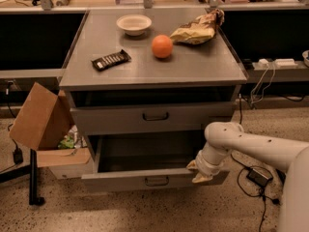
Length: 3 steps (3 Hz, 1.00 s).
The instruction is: Open middle drawer
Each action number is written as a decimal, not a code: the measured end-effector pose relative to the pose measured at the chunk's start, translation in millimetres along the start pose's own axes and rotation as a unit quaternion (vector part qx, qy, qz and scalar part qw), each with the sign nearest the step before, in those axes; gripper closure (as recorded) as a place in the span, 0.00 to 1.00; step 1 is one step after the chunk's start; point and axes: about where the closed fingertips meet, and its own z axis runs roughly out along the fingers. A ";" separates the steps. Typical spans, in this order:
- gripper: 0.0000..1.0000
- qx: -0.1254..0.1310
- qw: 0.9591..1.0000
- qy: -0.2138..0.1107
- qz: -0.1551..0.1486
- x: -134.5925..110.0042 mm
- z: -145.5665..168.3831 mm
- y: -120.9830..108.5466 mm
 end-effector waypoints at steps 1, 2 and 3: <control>1.00 -0.003 1.000 -0.001 -0.002 -1.6 -1.8 2.3; 1.00 -0.003 1.000 -0.001 -0.002 -1.9 -2.8 0.9; 1.00 -0.015 1.000 -0.008 -0.014 -10.0 -1.4 17.7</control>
Offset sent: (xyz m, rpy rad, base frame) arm -0.0546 0.0079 0.0188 0.0208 0.0462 0.0909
